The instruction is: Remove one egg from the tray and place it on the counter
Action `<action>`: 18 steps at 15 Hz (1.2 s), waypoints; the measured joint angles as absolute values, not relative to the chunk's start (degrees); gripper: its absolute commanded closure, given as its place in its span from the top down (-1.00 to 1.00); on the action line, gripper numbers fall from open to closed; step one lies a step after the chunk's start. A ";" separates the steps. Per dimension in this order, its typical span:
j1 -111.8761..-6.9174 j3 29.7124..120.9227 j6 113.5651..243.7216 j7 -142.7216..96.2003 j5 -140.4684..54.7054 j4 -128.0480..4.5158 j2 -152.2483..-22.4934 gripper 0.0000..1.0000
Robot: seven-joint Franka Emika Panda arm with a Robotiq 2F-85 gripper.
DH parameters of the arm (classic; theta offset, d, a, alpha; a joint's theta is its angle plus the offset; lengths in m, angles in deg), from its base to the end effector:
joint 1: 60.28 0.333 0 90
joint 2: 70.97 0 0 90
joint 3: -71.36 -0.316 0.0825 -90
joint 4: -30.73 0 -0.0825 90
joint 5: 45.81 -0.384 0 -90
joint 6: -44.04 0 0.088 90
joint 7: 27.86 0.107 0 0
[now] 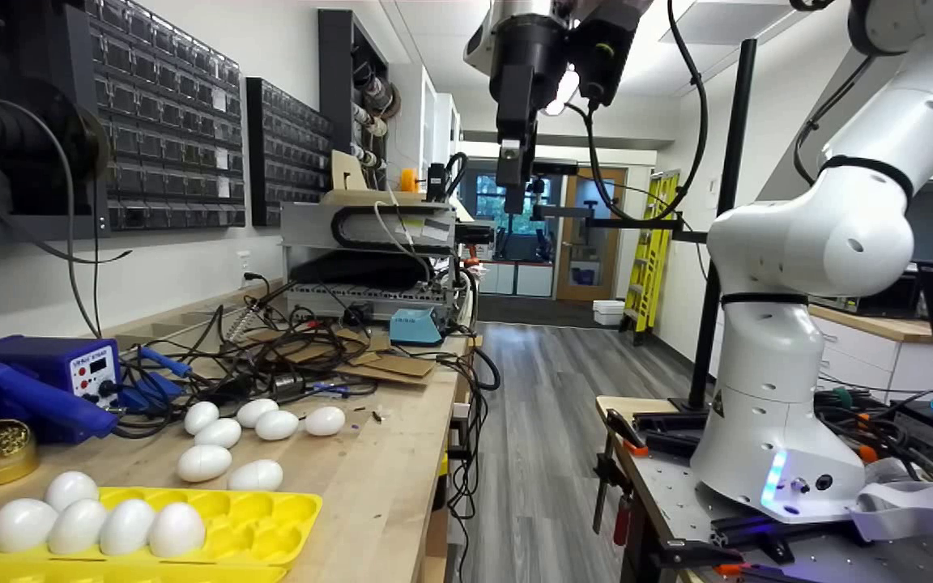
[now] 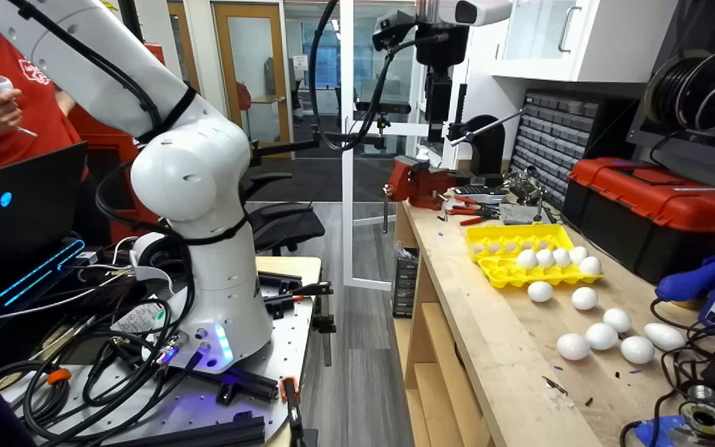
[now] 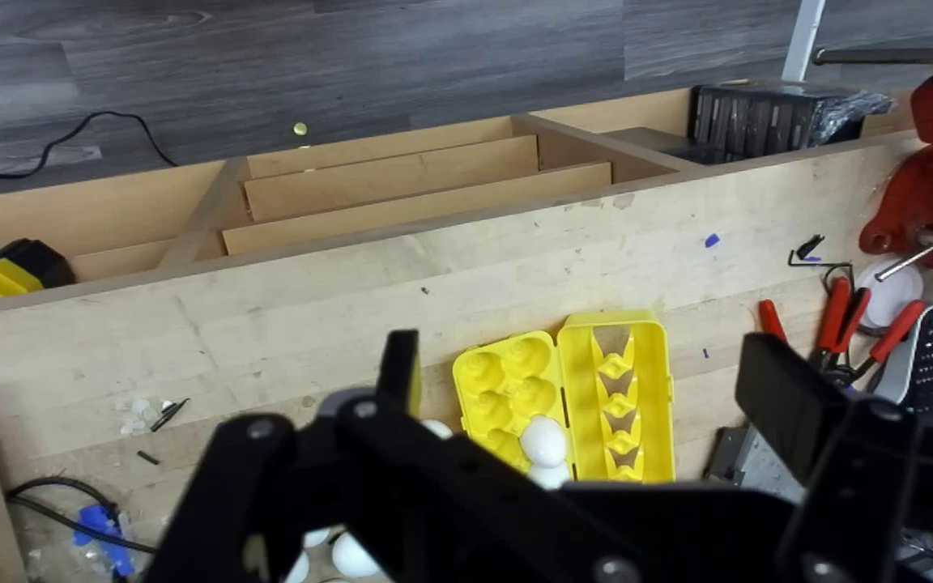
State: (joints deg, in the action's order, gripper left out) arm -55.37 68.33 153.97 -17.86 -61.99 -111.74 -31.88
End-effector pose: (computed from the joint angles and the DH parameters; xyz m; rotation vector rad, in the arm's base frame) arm 0.3517 0.0712 0.5271 -2.8819 0.1838 -0.1121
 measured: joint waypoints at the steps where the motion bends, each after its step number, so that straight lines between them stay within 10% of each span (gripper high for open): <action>1: -55.49 67.88 154.50 -17.88 -61.55 -111.75 -32.16 1.00; 18: -55.12 58.31 183.78 -17.60 -46.81 -104.68 -61.24 1.00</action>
State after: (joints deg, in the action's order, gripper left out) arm -55.12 58.31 183.78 -17.60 -46.81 -104.68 -61.24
